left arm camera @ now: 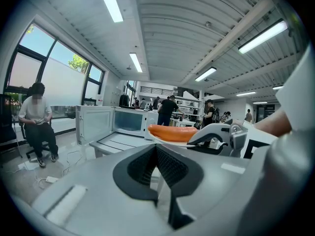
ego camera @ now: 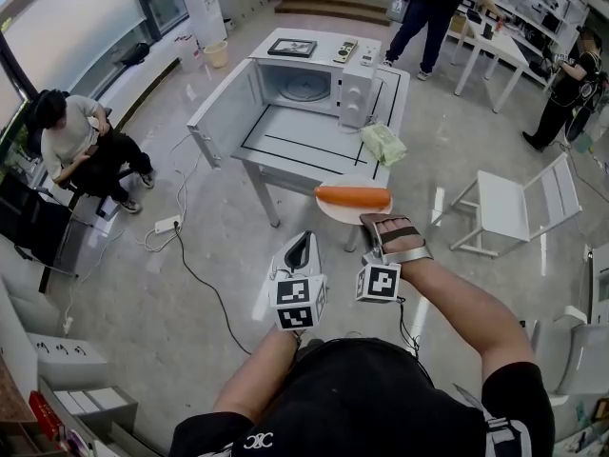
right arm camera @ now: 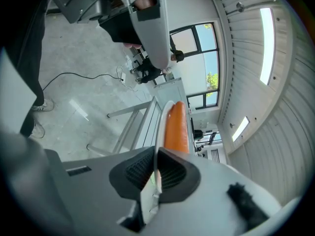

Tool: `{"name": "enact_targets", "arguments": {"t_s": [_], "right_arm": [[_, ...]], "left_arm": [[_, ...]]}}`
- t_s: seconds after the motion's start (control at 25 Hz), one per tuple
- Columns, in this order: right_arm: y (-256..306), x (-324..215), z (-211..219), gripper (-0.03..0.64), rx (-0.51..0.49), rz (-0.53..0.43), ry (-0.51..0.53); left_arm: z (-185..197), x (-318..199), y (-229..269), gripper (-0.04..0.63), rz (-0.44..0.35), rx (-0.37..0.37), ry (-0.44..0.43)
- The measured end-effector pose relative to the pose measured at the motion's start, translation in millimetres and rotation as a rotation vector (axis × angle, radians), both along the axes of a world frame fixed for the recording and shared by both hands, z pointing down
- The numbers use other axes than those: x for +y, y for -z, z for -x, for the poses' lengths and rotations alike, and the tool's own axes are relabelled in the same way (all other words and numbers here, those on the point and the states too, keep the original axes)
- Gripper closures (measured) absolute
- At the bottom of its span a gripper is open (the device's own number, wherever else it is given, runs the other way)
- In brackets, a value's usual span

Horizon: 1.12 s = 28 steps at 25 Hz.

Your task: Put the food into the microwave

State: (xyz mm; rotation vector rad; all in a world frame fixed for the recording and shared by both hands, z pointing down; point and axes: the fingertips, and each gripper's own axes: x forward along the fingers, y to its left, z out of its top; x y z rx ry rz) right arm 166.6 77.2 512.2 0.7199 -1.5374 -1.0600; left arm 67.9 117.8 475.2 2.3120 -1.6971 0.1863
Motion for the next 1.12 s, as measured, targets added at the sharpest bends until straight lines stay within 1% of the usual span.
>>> {"name": "enact_targets", "arguments": {"t_s": [0.6,0.8,1.12], "right_arm": [[0.2,6.4,52.0,0.594,-0.006,-0.007,-0.069],[0.8,7.5,70.4,0.594,0.0,-0.02,-0.06],[-2.2,-10.0,87.3,0.594,-0.009,-0.025,-0.059]], "left_arm": [[57.0,13.3,-5.8,0.586,-0.008,0.015,-0.041],[73.4,15.9,-12.9,0.586,0.006,0.015,-0.042],[92.0,1.6,-11.8,0.586,-0.007,0.004,-0.033]]}}
